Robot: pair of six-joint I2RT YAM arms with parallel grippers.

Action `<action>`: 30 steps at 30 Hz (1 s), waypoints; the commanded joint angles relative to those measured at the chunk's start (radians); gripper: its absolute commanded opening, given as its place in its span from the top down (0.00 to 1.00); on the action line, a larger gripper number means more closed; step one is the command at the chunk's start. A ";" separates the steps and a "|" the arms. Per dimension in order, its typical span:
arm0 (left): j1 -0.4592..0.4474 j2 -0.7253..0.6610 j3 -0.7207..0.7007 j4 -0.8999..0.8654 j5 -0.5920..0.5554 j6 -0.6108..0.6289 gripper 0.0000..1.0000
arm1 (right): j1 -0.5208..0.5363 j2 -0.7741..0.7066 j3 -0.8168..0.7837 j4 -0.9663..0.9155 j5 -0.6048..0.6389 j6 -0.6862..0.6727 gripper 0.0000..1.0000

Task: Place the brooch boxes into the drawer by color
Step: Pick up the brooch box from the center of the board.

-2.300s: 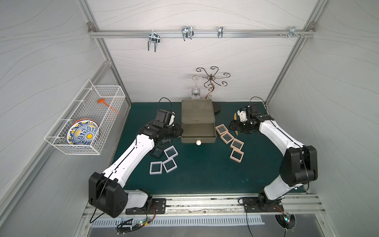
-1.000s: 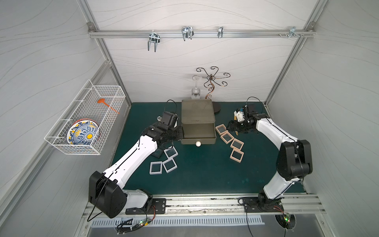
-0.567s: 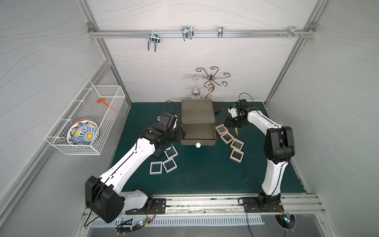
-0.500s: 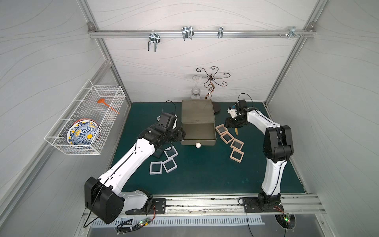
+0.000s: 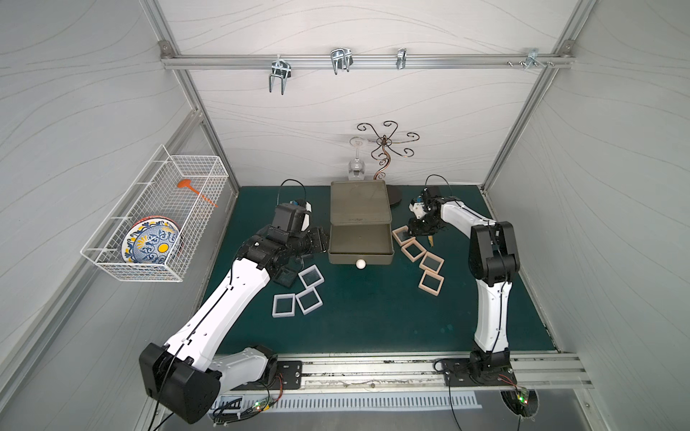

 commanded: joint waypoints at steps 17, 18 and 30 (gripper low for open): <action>0.034 -0.071 -0.054 0.048 0.020 0.104 0.44 | 0.018 0.023 0.057 -0.049 0.105 0.014 1.00; 0.034 -0.076 -0.057 0.049 0.021 0.112 0.44 | 0.013 -0.017 0.038 -0.032 0.107 0.022 1.00; 0.034 -0.106 -0.029 0.044 0.062 0.162 0.42 | 0.042 -0.611 -0.149 0.022 0.021 0.162 1.00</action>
